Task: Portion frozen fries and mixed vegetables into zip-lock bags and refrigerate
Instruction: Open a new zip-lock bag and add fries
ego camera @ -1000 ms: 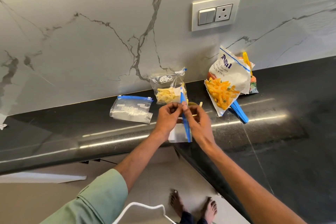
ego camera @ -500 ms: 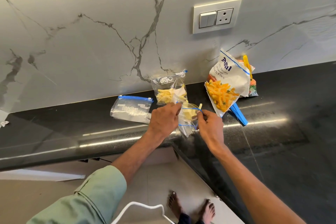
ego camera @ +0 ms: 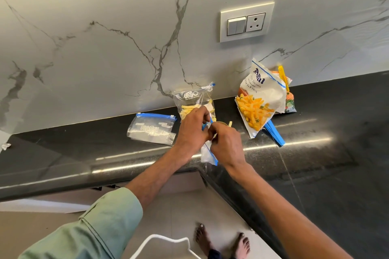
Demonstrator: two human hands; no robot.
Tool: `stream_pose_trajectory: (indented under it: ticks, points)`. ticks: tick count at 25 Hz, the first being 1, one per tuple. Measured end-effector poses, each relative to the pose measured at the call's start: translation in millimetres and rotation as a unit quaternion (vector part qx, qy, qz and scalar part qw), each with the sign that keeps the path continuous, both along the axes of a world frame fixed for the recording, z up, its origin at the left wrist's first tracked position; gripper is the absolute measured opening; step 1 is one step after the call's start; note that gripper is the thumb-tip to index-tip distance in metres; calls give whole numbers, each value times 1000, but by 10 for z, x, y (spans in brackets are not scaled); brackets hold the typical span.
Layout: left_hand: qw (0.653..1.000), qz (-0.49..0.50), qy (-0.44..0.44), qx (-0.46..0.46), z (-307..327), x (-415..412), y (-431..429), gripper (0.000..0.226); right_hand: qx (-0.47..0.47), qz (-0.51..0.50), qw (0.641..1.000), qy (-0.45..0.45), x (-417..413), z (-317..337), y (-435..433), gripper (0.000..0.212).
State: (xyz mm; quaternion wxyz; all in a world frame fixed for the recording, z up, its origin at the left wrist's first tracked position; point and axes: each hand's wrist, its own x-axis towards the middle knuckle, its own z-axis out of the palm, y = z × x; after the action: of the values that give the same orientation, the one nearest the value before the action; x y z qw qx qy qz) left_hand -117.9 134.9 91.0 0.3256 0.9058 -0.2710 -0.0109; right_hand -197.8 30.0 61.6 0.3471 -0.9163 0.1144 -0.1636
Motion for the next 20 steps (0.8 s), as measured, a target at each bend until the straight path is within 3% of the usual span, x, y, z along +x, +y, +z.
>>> stream_pose_trajectory:
  ticks: [3,5,8,10,13,16,18,20]
  points:
    - [996,51,64,-37,19,39,56,37,95,2,991,97,94,-10,-30,44]
    - [994,60,79,-40,54,58,81,42,44,24,990,131,119,-9,-31,53]
    - [999,30,-15,14,114,50,84,50,-57,7,986,156,114,99,39,47]
    - [998,13,-51,40,123,9,52,47,-72,11,989,127,113,169,126,39]
    - [1000,23,-1,-20,119,-38,20,40,147,45,985,74,167,145,157,26]
    - [995,14,76,-66,191,-3,34,43,347,74,926,129,232,100,70,32]
    - [999,-12,33,-21,233,11,78,40,366,100,911,162,241,76,58,27]
    - [992,-66,-63,89,271,-19,107,24,251,109,946,175,235,75,61,25]
